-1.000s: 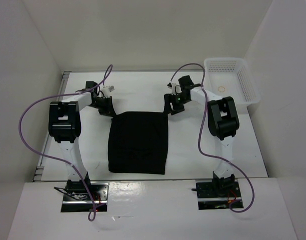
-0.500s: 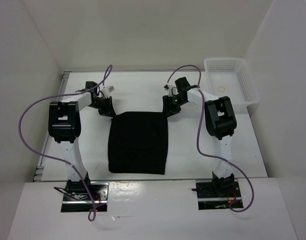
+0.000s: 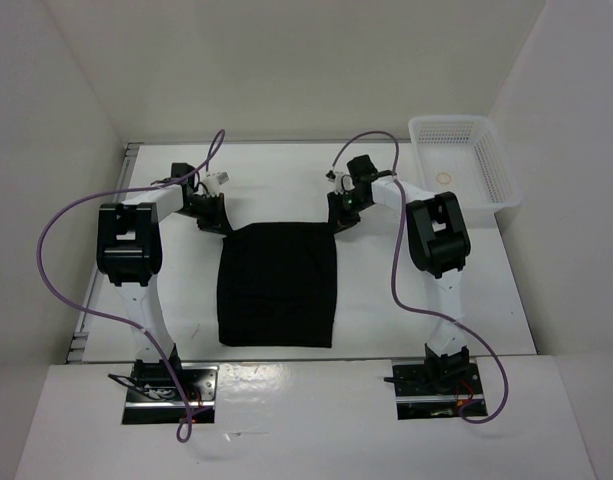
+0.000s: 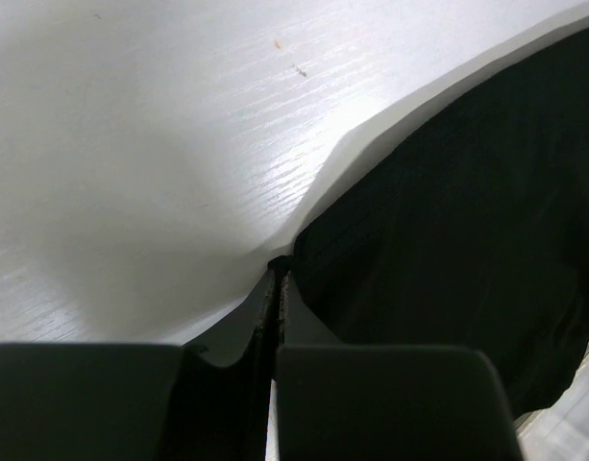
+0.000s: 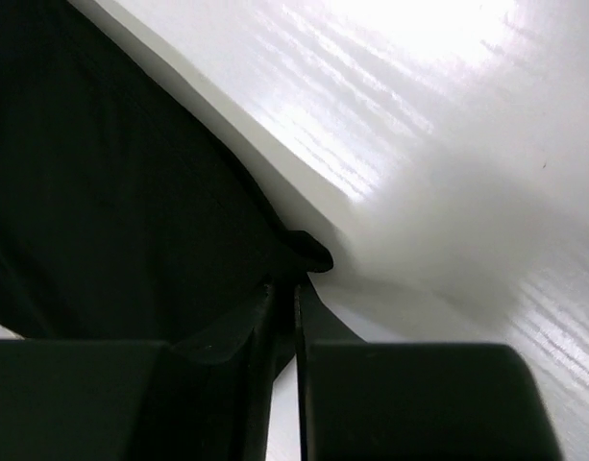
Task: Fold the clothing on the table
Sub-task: Fold the skirt
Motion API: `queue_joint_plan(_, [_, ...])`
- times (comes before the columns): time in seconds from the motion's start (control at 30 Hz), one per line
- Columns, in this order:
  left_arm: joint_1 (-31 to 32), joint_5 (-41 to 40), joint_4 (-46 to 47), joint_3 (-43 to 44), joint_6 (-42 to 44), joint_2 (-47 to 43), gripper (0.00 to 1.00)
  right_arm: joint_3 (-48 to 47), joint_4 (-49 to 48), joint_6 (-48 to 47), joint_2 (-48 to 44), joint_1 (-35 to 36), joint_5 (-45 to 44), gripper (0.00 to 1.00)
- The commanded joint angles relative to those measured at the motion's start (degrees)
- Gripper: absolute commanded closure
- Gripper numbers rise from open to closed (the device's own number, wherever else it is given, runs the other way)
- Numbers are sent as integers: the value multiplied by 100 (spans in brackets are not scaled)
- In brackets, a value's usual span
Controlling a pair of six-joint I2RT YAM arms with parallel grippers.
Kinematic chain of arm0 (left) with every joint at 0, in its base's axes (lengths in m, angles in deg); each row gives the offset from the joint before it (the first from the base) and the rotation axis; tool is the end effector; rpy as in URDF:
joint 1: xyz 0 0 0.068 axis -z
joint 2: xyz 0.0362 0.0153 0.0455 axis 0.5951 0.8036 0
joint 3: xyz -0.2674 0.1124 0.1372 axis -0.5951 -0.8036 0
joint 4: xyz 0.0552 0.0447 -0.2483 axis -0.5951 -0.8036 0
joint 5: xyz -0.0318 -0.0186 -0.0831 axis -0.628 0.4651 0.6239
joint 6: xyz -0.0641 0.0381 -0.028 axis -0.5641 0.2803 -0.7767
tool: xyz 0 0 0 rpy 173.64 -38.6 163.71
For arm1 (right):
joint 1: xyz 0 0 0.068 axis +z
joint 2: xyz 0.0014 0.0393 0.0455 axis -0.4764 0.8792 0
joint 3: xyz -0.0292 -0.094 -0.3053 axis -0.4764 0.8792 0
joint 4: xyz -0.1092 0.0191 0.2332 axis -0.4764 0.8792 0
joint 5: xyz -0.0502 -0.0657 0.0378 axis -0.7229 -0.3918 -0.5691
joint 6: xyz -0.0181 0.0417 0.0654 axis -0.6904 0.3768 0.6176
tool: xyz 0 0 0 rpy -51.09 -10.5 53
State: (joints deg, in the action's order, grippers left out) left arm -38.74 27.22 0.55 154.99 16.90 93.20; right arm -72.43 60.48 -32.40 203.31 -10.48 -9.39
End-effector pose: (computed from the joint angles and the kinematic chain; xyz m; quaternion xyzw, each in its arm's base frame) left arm 0.4538 -0.0204 0.1654 0.0504 0.9375 -0.2767 0.2050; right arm 0.4559 0.1861 0.1577 -0.1975 0.9223 0.2971 0.1485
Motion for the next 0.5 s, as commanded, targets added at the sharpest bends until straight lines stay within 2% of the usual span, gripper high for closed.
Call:
queue_joint_plan(0.0, [-42, -157, -396, 45, 134, 55, 100, -335, -4, -73, 202, 66, -502, 89])
queue_joint_plan(0.13, [-42, -210, -449, 414, 134, 55, 100, -765, 58, -178, 202, 66, -827, 96])
queue_joint_plan(0.23, [-42, -262, -510, 1046, 63, 117, 100, -1361, 163, -231, 264, 66, -1126, 98])
queue_joint_plan(0.47, [-42, -446, -572, 2031, -42, 258, 100, -2330, 277, -284, 579, 66, -1566, 98])
